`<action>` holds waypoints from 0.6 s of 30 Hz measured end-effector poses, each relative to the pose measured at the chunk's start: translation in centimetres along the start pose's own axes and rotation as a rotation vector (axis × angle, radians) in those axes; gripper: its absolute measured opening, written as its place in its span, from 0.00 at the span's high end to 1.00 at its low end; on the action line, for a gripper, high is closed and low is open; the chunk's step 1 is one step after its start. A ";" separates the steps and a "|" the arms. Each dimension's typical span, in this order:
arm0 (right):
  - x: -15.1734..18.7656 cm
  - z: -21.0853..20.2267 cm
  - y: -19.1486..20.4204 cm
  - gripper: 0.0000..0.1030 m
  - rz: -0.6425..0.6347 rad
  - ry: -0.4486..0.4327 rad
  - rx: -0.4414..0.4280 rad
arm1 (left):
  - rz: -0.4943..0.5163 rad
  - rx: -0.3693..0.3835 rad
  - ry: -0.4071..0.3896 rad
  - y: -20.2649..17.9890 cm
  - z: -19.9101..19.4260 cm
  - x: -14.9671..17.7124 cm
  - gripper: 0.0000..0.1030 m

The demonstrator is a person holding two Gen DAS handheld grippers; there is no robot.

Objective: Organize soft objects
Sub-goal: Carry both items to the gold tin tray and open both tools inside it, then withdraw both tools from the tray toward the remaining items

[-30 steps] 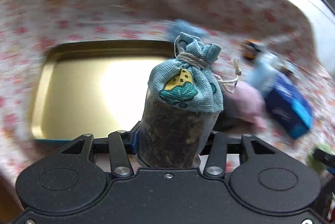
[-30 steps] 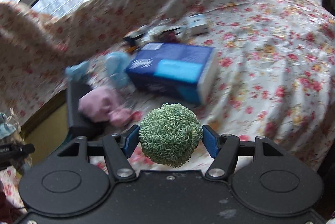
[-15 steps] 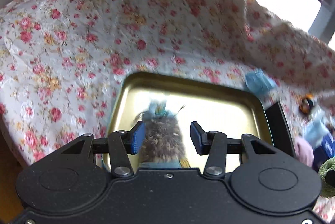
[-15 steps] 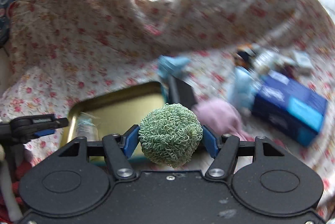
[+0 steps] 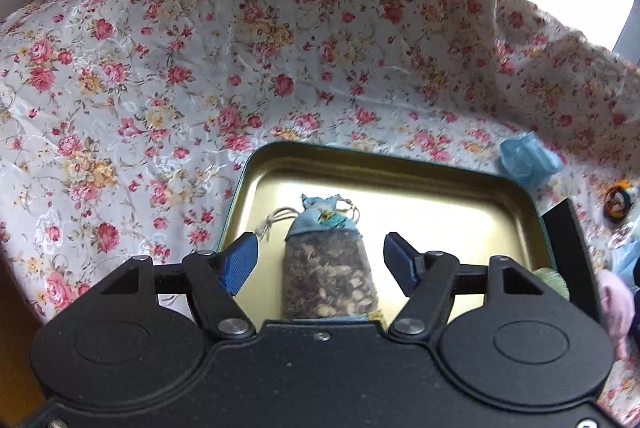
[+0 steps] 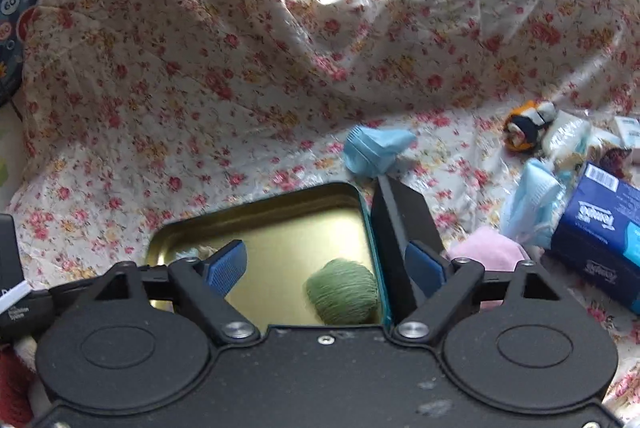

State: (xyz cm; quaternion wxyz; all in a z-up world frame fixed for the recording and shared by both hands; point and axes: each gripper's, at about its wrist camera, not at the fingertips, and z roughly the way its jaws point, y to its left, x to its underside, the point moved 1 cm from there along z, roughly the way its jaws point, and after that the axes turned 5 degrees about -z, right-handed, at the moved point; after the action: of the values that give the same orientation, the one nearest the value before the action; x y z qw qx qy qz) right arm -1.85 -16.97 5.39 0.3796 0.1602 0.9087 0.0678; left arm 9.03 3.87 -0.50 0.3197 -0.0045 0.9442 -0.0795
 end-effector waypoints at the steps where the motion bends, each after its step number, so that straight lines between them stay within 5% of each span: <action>1: 0.2 0.0 -0.3 0.16 0.003 0.006 0.009 | 0.004 -0.007 0.003 0.0 0.1 0.2 0.37; 9: 2.8 -0.4 -2.6 0.16 0.049 0.056 0.069 | 0.053 -0.026 0.027 -1.2 0.2 1.7 0.26; 18: 5.4 -1.7 -5.1 0.16 0.115 0.079 0.121 | 0.120 -0.008 0.032 -3.6 -0.8 3.3 0.25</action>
State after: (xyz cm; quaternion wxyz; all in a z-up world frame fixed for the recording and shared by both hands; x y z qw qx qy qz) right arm -7.91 -19.92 1.73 0.3284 0.2318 0.9147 0.0407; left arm 5.76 0.25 -1.38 0.3089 0.0522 0.9480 -0.0564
